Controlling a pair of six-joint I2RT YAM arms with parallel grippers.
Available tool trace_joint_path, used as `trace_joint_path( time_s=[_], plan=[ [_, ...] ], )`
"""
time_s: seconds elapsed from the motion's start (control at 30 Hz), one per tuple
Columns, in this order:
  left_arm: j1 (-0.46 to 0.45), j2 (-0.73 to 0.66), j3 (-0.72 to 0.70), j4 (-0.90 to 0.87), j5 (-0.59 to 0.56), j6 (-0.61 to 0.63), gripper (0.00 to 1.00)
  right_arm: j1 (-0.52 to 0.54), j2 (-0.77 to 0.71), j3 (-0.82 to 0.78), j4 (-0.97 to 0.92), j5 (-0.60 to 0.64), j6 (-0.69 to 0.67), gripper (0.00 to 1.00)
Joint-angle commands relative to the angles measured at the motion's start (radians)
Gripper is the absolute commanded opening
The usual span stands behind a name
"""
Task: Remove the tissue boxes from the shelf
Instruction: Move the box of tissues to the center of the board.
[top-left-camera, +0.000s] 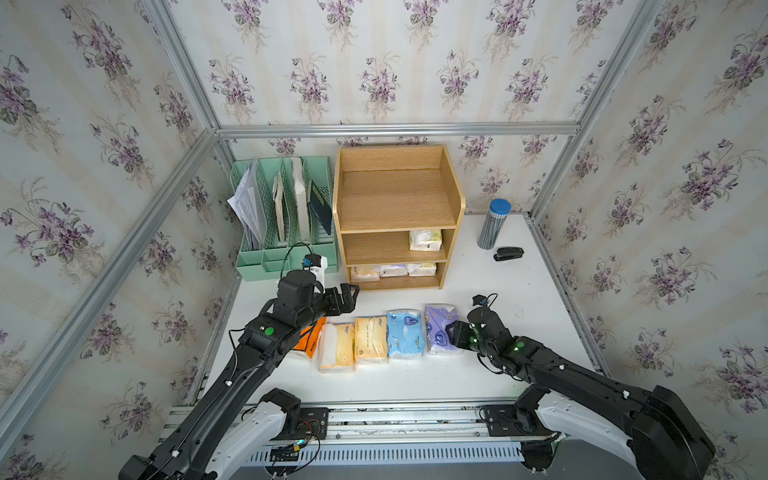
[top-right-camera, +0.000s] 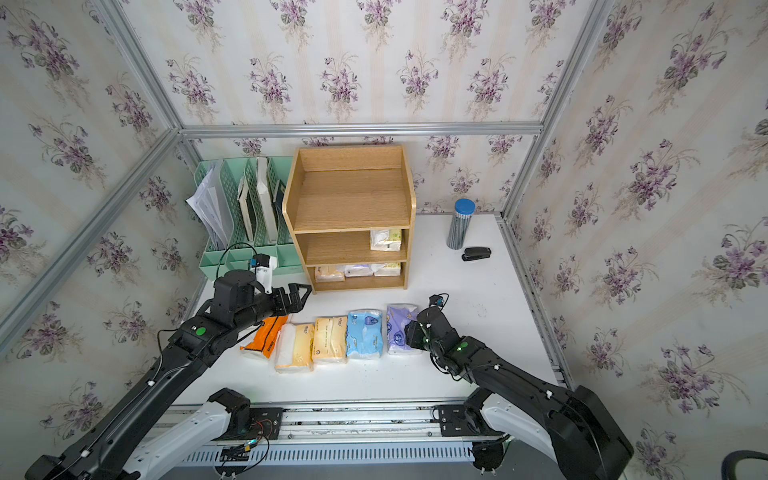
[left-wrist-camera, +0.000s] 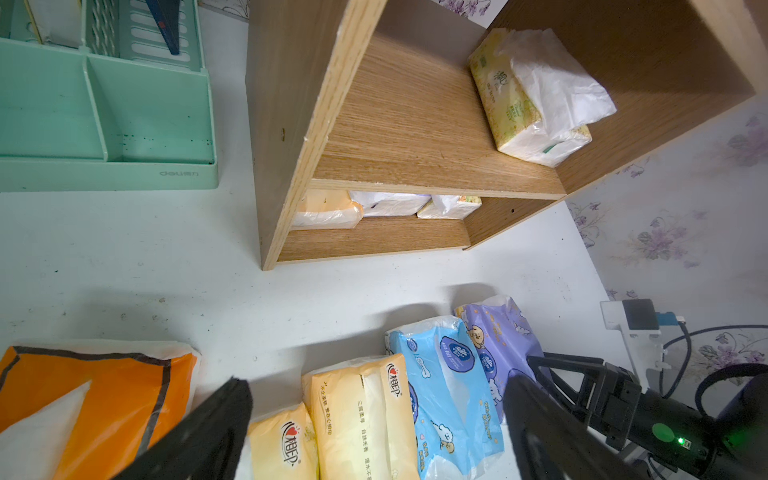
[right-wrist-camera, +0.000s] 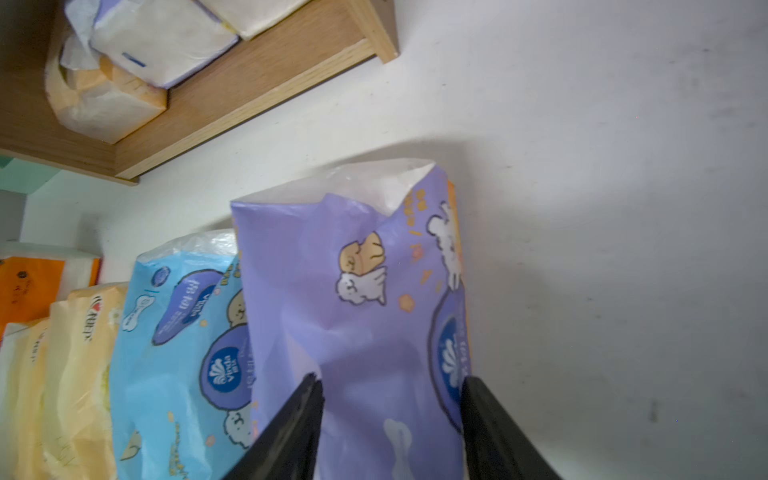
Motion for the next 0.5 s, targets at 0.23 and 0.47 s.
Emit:
trace_joint_path(
  time_s=[0.23, 0.47],
  plan=[
    [0.000, 0.079, 0.098, 0.084, -0.033, 0.126, 0.99, 0.000, -0.103, 0.163, -0.048, 0.102, -0.029, 0.58],
    [0.000, 0.237, 0.212, 0.178, -0.007, 0.159, 0.99, -0.055, 0.004, 0.362, 0.006, 0.012, -0.085, 0.59]
  ],
)
